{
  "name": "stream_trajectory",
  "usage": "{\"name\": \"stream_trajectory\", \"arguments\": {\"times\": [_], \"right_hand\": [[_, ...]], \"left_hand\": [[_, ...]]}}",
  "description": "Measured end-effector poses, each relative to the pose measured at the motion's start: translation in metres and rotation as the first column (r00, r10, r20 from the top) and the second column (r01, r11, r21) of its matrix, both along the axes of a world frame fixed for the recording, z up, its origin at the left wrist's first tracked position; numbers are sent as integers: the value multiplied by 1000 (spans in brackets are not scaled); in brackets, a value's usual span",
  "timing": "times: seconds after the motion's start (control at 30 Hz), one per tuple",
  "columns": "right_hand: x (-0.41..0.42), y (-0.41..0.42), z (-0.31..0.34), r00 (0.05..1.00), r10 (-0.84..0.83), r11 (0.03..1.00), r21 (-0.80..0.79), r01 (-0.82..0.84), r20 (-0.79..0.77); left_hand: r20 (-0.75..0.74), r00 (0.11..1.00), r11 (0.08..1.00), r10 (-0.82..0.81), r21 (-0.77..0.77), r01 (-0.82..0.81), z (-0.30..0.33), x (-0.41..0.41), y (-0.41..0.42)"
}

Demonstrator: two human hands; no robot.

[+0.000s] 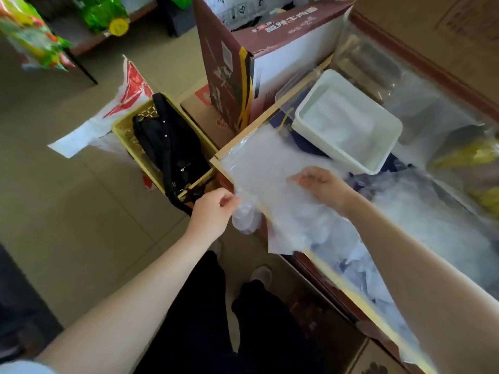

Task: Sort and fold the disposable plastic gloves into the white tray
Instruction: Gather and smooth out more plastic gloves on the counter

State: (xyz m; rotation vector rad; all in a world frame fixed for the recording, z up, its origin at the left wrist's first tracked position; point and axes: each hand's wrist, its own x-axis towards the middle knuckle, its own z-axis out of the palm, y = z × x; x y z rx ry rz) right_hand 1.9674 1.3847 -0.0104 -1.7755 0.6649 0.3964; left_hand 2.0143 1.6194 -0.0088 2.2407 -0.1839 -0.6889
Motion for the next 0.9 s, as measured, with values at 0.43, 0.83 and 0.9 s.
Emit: {"name": "stream_trajectory", "arguments": {"times": [0.43,0.83,0.9], "right_hand": [[19,-14,47,989,84,988,116,-98,119],[83,22,-14,956,293,758,-606,-239,-12],[85,21,-18,934,356,702,-648,-296,-40]], "left_hand": [[-150,978,988,148,63,-140,-12,-17,-5],[-488,791,887,368,-71,-456,-15,30,-24],[-469,804,906,366,-19,-423,-15,35,-25]]}}
